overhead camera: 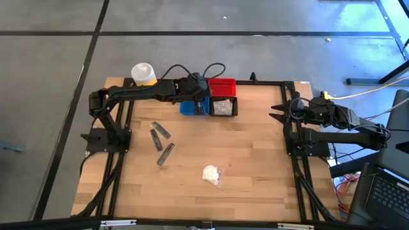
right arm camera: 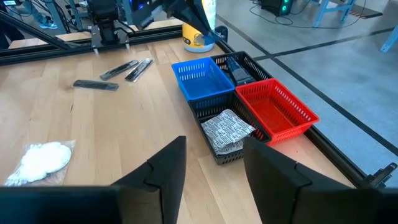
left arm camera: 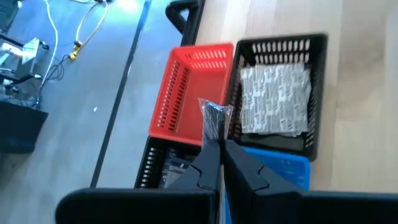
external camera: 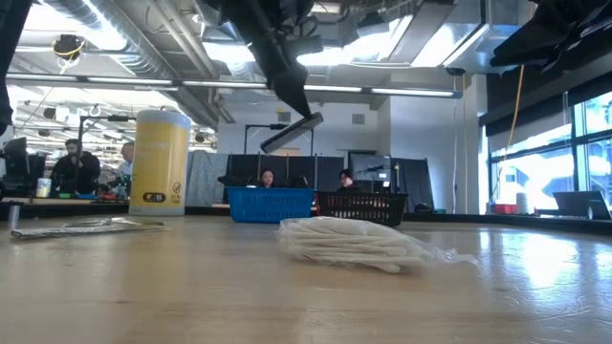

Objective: Pick & Place Travel size toiletries
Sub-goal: Put the comb into the blue bin

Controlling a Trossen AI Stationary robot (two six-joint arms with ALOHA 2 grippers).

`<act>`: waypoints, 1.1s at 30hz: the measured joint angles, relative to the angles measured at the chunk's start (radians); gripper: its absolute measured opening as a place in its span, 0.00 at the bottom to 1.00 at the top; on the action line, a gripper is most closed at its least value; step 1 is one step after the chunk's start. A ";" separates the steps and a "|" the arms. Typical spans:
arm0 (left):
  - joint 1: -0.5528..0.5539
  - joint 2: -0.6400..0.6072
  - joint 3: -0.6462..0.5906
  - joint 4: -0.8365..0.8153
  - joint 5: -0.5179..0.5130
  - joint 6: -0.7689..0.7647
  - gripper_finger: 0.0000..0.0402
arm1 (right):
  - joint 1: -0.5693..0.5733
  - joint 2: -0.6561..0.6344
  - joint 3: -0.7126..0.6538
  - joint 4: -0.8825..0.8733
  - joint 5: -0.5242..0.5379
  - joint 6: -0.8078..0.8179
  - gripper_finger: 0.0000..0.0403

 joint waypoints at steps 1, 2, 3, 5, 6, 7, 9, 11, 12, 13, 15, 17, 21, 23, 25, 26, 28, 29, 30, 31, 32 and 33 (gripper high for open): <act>0.007 0.003 -0.001 -0.007 0.001 0.003 0.01 | 0.000 0.000 0.000 0.000 0.000 0.000 0.39; 0.012 0.003 -0.006 -0.008 0.002 0.007 0.01 | 0.000 0.000 0.000 0.000 0.000 0.000 0.39; 0.015 0.006 -0.008 -0.003 0.001 0.013 0.01 | 0.000 0.000 0.000 0.000 0.000 0.000 0.38; 0.025 0.015 -0.009 -0.013 0.000 0.018 0.01 | 0.000 0.000 0.000 0.000 0.000 0.000 0.37; 0.031 0.017 -0.011 -0.030 0.000 0.019 0.01 | 0.000 0.000 0.000 0.000 0.000 0.000 0.37; 0.034 0.023 -0.011 -0.028 0.001 0.019 0.01 | 0.000 0.000 0.000 0.000 0.000 0.000 0.36; 0.041 0.038 -0.009 -0.012 0.002 0.018 0.01 | 0.000 0.000 0.000 0.000 0.000 0.000 0.36; 0.047 0.062 -0.010 -0.022 0.004 0.017 0.01 | 0.000 0.000 0.000 0.000 0.000 0.000 0.35; 0.047 0.077 -0.010 -0.013 0.010 0.019 0.01 | 0.000 0.000 0.000 0.000 0.000 0.000 0.34; 0.051 0.090 -0.010 -0.015 0.017 0.021 0.01 | 0.000 0.000 0.000 0.000 0.000 0.000 0.34; 0.055 0.120 -0.010 -0.016 0.020 0.023 0.01 | 0.000 0.000 0.000 0.000 0.000 0.000 0.33; 0.059 0.149 -0.010 -0.027 0.022 0.028 0.01 | 0.000 0.000 0.000 0.000 0.000 0.000 0.33; 0.064 0.191 -0.011 -0.036 0.033 0.021 0.01 | 0.000 0.000 0.000 0.000 0.000 0.000 0.31; 0.065 0.208 -0.011 -0.047 0.034 0.021 0.01 | 0.000 0.000 0.000 0.000 0.000 0.000 0.31; 0.064 0.222 -0.011 -0.048 0.034 0.021 0.01 | 0.000 0.000 0.000 0.000 0.000 0.000 0.30; 0.064 0.227 -0.011 -0.051 0.034 0.021 0.01 | 0.000 0.000 0.000 0.000 0.000 0.000 0.30; 0.065 0.236 -0.011 -0.061 0.034 0.021 0.01 | 0.000 0.000 0.000 0.000 0.000 0.000 0.29; 0.066 0.242 -0.011 -0.060 0.034 0.021 0.01 | 0.000 0.000 0.000 0.000 0.000 0.000 0.29; 0.067 0.247 -0.011 -0.061 0.035 0.021 0.01 | 0.000 0.000 0.000 0.000 0.000 0.000 0.29; 0.068 0.251 -0.011 -0.064 0.040 0.021 0.01 | 0.000 0.000 0.000 0.000 0.000 0.000 0.28; 0.070 0.255 -0.011 -0.063 0.046 0.021 0.01 | 0.000 0.000 0.000 0.000 0.000 0.000 0.28; 0.070 0.260 -0.011 -0.060 0.049 0.022 0.01 | 0.000 0.000 0.000 0.000 0.000 0.000 0.28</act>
